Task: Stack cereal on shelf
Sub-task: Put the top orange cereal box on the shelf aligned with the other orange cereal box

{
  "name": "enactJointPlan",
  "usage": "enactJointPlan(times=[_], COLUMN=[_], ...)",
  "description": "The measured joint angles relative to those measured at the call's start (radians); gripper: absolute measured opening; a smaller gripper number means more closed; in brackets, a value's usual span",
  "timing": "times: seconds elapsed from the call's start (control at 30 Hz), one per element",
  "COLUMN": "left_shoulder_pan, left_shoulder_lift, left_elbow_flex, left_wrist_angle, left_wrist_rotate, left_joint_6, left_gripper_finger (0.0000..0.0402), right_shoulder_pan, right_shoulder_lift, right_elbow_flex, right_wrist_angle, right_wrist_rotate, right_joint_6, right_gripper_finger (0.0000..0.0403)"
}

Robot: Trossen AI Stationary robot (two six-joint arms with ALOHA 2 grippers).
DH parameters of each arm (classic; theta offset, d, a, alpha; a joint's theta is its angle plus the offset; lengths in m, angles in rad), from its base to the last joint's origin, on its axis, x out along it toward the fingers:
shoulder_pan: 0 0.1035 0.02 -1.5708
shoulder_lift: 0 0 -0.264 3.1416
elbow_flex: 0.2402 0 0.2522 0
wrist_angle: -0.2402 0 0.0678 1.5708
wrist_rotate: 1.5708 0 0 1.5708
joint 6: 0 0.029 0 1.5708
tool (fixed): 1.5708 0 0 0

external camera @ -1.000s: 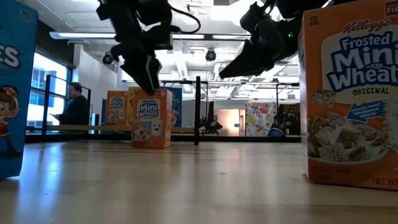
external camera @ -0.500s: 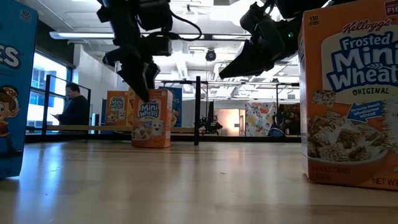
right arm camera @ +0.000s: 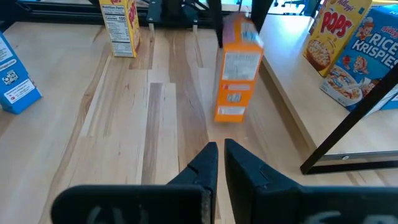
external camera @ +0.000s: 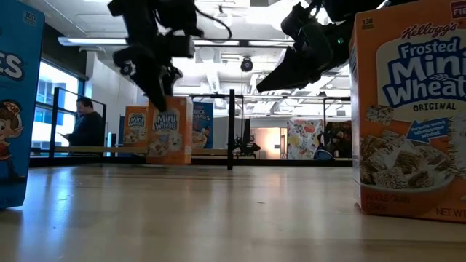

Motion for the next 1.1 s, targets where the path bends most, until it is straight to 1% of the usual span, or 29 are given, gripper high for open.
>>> enactJointPlan(times=[0.27,0.37,0.53,0.83,1.1], left_shoulder_pan=[0.06,0.102,0.178,0.314,0.381], left_shoulder_lift=[-0.13,-0.181,-0.242,-0.261,-0.261], left_elbow_flex=[0.031,0.031,0.031,0.031,0.031], left_wrist_angle=[-0.135,-0.194,-0.247,-0.288,-0.291], left_wrist_rotate=[-0.002,-0.003,-0.03,-0.029,-0.028], left_joint_6=[0.006,-0.002,-0.015,0.037,0.095], left_gripper_finger=[0.015,0.015,0.0148,0.0148,0.0147], right_shoulder_pan=[0.0,0.0,0.0,0.0,0.0], right_shoulder_lift=[0.0,0.0,0.0,0.0,0.0], right_elbow_flex=[0.0,0.0,0.0,0.0,0.0], right_wrist_angle=[0.0,0.0,0.0,0.0,0.0], right_wrist_rotate=[-0.005,-0.005,-0.006,-0.013,-0.041], right_joint_6=[0.004,0.004,0.004,0.004,0.004], right_gripper_finger=[0.0016,0.0016,0.0016,0.0016,0.0016])
